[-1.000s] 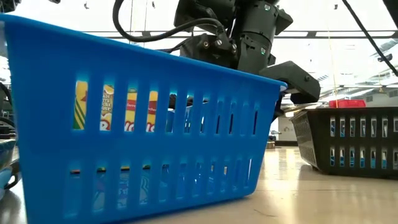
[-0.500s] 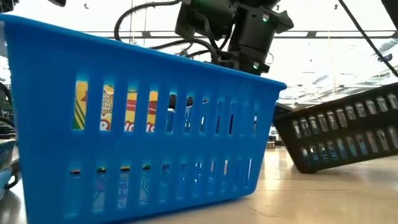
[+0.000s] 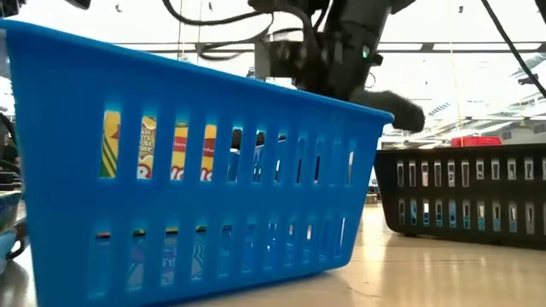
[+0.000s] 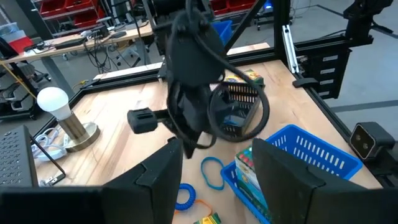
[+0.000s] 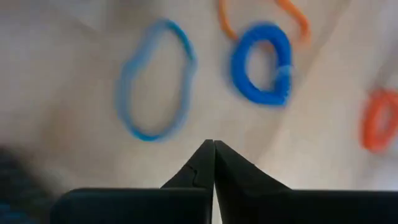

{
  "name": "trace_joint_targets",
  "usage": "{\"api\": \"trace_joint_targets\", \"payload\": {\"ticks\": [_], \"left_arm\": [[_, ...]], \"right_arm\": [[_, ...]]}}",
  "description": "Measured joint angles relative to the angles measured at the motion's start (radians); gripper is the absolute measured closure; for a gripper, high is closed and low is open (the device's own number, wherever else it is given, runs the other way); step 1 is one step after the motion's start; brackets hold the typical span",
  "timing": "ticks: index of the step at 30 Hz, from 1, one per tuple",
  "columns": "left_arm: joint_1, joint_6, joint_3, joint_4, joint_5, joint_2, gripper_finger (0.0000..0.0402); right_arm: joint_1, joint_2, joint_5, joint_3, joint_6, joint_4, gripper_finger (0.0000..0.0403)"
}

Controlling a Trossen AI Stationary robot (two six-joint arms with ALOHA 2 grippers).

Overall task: Pick & Place Office Desk Supplies
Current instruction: Put the blue rubber band into the black bin

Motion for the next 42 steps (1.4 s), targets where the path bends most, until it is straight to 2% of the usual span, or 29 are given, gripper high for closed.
{"api": "trace_joint_targets", "payload": {"ticks": [2,5,12,17,21,25,28,33,42], "left_arm": [[0.000,0.000,0.000,-0.001,0.000,0.000,0.0200],[0.000,-0.005,0.000,-0.003,0.013,0.000,0.0200],[0.000,-0.005,0.000,-0.004,0.015,0.000,0.0200],[0.000,-0.006,0.000,-0.004,0.015,0.000,0.0200],[0.000,-0.006,0.000,-0.003,0.015,0.000,0.0200],[0.000,-0.008,0.000,-0.006,0.015,0.000,0.0200],[0.000,-0.007,0.000,-0.008,0.015,0.000,0.0200],[0.000,-0.004,0.000,-0.008,0.014,0.000,0.0200],[0.000,-0.001,0.000,-0.009,0.014,0.000,0.0200]], "right_arm": [[0.000,0.000,-0.078,0.010,-0.006,0.033,0.0371],[-0.001,0.002,-0.140,0.018,-0.010,0.045,0.0331],[-0.025,0.035,-0.152,0.018,-0.017,0.059,0.0226],[-0.042,0.063,-0.162,0.018,-0.043,0.072,0.0206],[-0.042,0.081,-0.187,0.022,-0.066,0.082,0.0218],[-0.040,0.087,-0.195,0.023,-0.081,0.081,0.0247],[-0.037,0.087,-0.212,0.023,-0.082,0.079,0.0289],[-0.032,0.087,-0.207,0.023,-0.087,0.070,0.0388],[-0.010,0.085,-0.072,0.077,-0.086,-0.030,0.0400]]}}
